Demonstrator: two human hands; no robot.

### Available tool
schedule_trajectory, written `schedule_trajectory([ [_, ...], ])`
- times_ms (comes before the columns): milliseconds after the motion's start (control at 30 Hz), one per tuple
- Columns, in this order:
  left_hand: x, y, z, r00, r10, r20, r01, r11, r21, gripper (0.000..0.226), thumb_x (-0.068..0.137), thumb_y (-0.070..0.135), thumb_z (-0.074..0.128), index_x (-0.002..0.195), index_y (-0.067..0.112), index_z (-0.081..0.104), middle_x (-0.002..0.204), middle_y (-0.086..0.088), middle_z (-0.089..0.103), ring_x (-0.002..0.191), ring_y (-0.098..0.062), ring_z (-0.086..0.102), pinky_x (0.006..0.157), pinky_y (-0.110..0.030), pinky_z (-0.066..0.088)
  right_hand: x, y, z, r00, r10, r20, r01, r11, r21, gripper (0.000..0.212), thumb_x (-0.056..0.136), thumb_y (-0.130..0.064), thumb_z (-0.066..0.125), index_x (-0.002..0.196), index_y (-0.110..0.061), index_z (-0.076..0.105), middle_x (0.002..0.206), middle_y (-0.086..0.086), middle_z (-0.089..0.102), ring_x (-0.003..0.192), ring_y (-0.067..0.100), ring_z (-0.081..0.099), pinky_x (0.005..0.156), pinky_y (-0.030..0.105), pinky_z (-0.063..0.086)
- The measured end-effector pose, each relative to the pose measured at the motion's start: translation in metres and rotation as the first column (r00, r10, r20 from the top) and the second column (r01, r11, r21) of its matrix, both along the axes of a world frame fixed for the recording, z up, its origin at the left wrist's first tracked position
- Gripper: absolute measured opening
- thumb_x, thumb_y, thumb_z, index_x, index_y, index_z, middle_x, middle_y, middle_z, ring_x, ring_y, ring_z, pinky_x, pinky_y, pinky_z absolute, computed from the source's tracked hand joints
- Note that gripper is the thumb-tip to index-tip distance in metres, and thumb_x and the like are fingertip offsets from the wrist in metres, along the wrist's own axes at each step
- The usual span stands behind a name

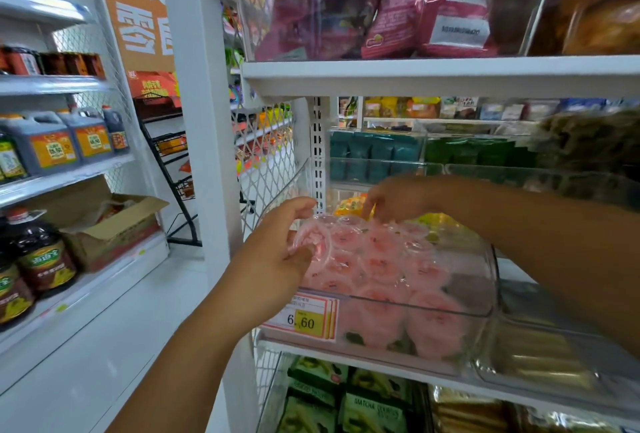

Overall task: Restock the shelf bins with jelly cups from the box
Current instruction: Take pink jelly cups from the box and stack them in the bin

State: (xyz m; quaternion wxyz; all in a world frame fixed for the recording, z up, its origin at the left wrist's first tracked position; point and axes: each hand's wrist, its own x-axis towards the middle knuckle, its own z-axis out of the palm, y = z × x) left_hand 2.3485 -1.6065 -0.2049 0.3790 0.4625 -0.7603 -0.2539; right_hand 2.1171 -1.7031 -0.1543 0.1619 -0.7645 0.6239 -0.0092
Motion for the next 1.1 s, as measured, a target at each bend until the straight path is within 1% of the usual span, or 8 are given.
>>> schedule_trajectory([
  [133, -0.003, -0.004, 0.01, 0.996, -0.074, -0.04, 0.076, 0.995, 0.06, 0.069, 0.095, 0.013, 0.059, 0.137, 0.056, 0.026, 0.14, 0.026, 0.04, 0.1, 0.012, 0.053, 0.066, -0.008, 0.043, 0.009, 0.033, 0.027, 0.836, 0.036, 0.547, -0.177, 0.962, 0.206, 0.031, 0.091, -0.002, 0.06, 0.122, -0.008, 0.06, 0.116, 0.013, 0.067, 0.103, 0.024, 0.068, 0.088, 0.029, 0.056],
  [200, -0.009, -0.008, 0.014, 0.994, -0.091, -0.053, 0.094, 0.993, 0.066, 0.075, 0.093, 0.015, 0.062, 0.141, 0.055, 0.019, 0.146, 0.023, 0.037, 0.102, 0.004, 0.057, 0.068, -0.015, 0.046, 0.018, 0.05, 0.031, 0.778, 0.057, 0.626, -0.293, 0.914, 0.28, 0.033, 0.089, 0.003, 0.061, 0.122, -0.002, 0.059, 0.116, 0.018, 0.067, 0.102, 0.027, 0.068, 0.085, 0.029, 0.056],
  [300, -0.019, -0.015, 0.017, 0.984, -0.137, -0.11, 0.144, 0.988, 0.062, 0.084, 0.092, 0.015, 0.063, 0.144, 0.055, 0.01, 0.147, 0.02, 0.035, 0.101, 0.0, 0.061, 0.056, -0.018, 0.047, 0.026, 0.057, 0.026, 0.82, 0.12, 0.56, -0.241, 0.96, 0.147, 0.02, 0.085, -0.003, 0.068, 0.105, -0.004, 0.066, 0.098, 0.012, 0.072, 0.088, 0.023, 0.07, 0.079, 0.028, 0.058],
  [367, -0.026, -0.017, 0.016, 0.98, -0.161, -0.119, 0.168, 0.985, 0.049, 0.083, 0.093, 0.02, 0.062, 0.144, 0.053, 0.006, 0.148, 0.019, 0.032, 0.11, 0.002, 0.057, 0.069, -0.021, 0.052, 0.018, 0.054, 0.028, 0.885, 0.13, 0.447, -0.174, 0.983, 0.06, 0.012, 0.087, -0.006, 0.067, 0.099, -0.009, 0.065, 0.087, 0.005, 0.072, 0.077, 0.017, 0.07, 0.07, 0.024, 0.057],
  [467, -0.031, -0.015, 0.011, 0.976, -0.172, 0.134, 0.176, 0.984, -0.023, 0.065, 0.099, 0.032, 0.052, 0.148, 0.044, 0.012, 0.151, 0.022, 0.025, 0.133, -0.001, 0.036, 0.1, -0.023, 0.034, -0.01, 0.038, 0.035, 0.987, 0.132, -0.087, -0.143, 0.981, -0.134, 0.013, 0.091, -0.008, 0.061, 0.101, -0.014, 0.065, 0.099, 0.004, 0.068, 0.084, 0.018, 0.065, 0.069, 0.024, 0.053],
  [567, -0.031, -0.012, 0.004, 0.906, -0.171, 0.386, 0.2, 0.979, -0.036, 0.043, 0.102, 0.042, 0.037, 0.145, 0.039, 0.034, 0.15, 0.021, 0.033, 0.135, -0.001, 0.034, 0.104, -0.021, 0.029, -0.03, 0.024, 0.026, 0.892, 0.08, -0.444, -0.15, 0.981, -0.124, 0.023, 0.086, -0.006, 0.062, 0.105, -0.017, 0.069, 0.107, 0.003, 0.066, 0.096, 0.022, 0.061, 0.083, 0.032, 0.05],
  [900, -0.031, -0.012, 0.003, 0.87, -0.087, 0.486, 0.123, 0.992, -0.043, 0.042, 0.1, 0.048, 0.038, 0.141, 0.045, 0.038, 0.15, 0.013, 0.04, 0.131, -0.011, 0.043, 0.104, -0.028, 0.036, -0.021, 0.024, 0.004, 0.837, 0.077, -0.542, -0.113, 0.993, -0.034, 0.039, 0.09, -0.02, 0.066, 0.128, -0.027, 0.061, 0.137, -0.003, 0.052, 0.118, 0.016, 0.051, 0.093, 0.027, 0.04],
  [1100, -0.029, -0.004, 0.003, 0.962, 0.016, 0.273, 0.059, 0.963, -0.262, 0.034, 0.095, 0.039, 0.051, 0.129, 0.039, 0.054, 0.132, 0.015, 0.058, 0.116, -0.007, 0.053, 0.092, -0.022, 0.039, -0.019, 0.066, 0.029, 0.991, -0.001, -0.134, -0.054, 0.911, -0.41, 0.033, 0.096, -0.023, 0.055, 0.129, -0.025, 0.058, 0.124, 0.002, 0.062, 0.106, 0.016, 0.058, 0.093, 0.029, 0.046],
])
